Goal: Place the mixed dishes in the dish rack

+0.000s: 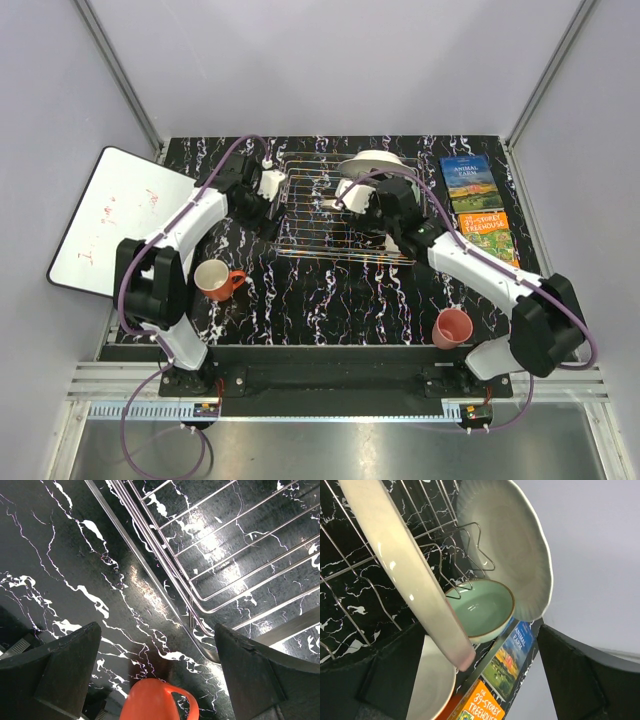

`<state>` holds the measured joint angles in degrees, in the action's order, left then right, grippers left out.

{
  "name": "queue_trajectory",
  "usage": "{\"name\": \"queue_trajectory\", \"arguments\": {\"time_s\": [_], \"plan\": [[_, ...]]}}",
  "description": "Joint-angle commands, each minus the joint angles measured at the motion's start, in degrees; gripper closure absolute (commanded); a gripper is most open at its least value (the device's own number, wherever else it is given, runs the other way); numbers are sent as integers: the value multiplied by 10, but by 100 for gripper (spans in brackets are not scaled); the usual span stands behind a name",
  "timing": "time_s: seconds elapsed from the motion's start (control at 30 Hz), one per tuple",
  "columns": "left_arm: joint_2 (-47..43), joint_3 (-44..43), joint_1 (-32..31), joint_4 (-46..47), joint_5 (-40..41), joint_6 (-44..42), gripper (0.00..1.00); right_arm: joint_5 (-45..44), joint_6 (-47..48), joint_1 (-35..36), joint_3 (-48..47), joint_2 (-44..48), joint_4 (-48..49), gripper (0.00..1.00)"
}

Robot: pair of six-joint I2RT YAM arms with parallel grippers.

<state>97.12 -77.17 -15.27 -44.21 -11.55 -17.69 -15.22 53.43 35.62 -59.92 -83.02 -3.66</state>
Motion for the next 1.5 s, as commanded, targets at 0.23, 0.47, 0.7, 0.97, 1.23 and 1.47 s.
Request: {"name": "queue_trajectory", "arguments": {"time_s": [0.23, 0.47, 0.7, 0.97, 1.23, 1.47], "plan": [[-24, 33, -10, -54, 0, -16, 1, -38, -89, -1, 5, 118, 14, 0], [-13, 50, -31, -55, 13, -19, 1, -46, -158, -1, 27, 210, 32, 0], [-39, 69, -59, -84, 19, -20, 1, -84, -170, -1, 46, 223, 75, 0], [-96, 70, -79, -126, 47, -15, 1, -91, -209, -1, 60, 223, 85, 0], [-91, -67, -60, -145, 139, 29, 1, -117, -269, -1, 42, 219, 71, 0], [-126, -187, -14, -230, 155, 18, 1, -96, -305, -1, 49, 247, 61, 0]]}}
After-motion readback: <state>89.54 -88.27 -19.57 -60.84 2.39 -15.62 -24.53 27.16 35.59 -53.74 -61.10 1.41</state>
